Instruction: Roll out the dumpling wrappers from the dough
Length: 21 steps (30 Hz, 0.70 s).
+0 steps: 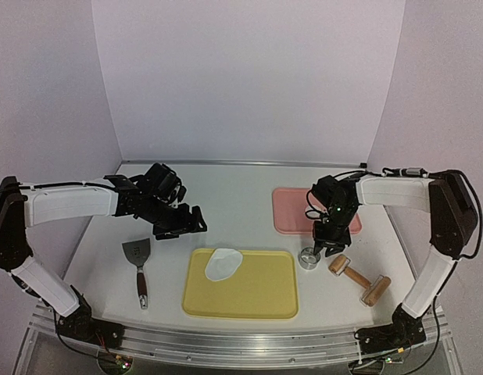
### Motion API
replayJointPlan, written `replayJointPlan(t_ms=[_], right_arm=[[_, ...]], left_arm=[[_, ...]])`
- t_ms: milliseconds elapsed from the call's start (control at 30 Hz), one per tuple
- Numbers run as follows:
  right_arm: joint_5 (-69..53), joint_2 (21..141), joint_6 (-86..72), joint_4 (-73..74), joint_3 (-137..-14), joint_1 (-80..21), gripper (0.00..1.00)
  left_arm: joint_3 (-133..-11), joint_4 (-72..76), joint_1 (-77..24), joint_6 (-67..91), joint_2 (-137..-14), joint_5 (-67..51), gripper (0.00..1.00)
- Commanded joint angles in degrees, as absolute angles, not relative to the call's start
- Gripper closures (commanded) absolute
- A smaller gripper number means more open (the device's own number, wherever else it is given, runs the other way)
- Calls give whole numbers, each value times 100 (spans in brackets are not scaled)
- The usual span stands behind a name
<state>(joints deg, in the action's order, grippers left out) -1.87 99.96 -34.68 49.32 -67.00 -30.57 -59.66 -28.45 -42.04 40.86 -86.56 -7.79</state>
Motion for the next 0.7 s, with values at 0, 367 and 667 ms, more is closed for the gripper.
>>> replayJointPlan(t_ms=[0,367,667], right_arm=[[-90,10308,-3343,4877,-6980,-3119,67],[0,10463,-3238,4869,-6990,-3137,90],[-81,10136,-3046,4888,-7086,-3184,100]], left_arm=[[-6077,-2771,-4175,4187,-8594,-721,8],[-5929,-2858,-4175,4271,-8422,-677,8],[-5924,-2895,-4175,4264,-8359,-672,8]])
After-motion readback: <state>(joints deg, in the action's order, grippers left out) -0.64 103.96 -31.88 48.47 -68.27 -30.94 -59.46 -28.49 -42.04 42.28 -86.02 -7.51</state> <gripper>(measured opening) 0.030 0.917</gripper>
